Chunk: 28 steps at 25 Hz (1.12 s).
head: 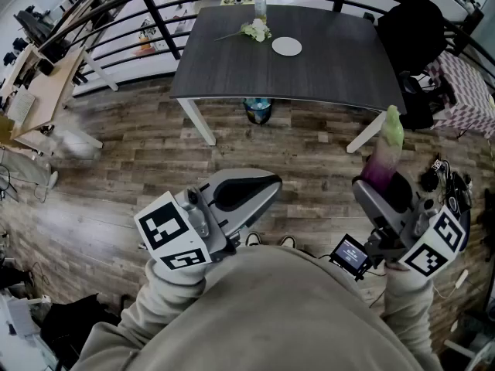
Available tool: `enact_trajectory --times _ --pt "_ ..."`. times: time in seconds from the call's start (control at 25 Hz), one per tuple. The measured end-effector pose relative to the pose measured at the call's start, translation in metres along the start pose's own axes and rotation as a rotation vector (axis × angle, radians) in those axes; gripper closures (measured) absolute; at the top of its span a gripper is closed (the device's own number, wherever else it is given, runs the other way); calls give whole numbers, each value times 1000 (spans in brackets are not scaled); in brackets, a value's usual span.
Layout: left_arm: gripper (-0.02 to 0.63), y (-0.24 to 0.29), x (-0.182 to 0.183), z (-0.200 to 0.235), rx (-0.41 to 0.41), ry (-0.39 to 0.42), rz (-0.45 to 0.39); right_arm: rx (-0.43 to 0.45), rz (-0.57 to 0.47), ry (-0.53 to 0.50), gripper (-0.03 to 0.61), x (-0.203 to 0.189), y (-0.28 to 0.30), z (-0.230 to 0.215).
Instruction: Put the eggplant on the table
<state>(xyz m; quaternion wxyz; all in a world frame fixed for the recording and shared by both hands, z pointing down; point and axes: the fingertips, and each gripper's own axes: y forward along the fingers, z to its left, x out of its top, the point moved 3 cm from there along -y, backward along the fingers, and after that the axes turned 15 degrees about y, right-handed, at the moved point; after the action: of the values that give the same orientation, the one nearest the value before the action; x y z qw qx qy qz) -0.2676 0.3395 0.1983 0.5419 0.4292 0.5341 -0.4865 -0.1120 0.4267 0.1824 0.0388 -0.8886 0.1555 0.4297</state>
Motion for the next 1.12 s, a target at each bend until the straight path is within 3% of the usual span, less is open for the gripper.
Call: enact_trajectory --times 0.8,1.12 --pt "609 34 1 -16 -38 16 30 28 -12 15 337 6 -14 -13" --pt "609 77 -9 -43 -45 44 43 40 -69 7 337 10 -61 -36"
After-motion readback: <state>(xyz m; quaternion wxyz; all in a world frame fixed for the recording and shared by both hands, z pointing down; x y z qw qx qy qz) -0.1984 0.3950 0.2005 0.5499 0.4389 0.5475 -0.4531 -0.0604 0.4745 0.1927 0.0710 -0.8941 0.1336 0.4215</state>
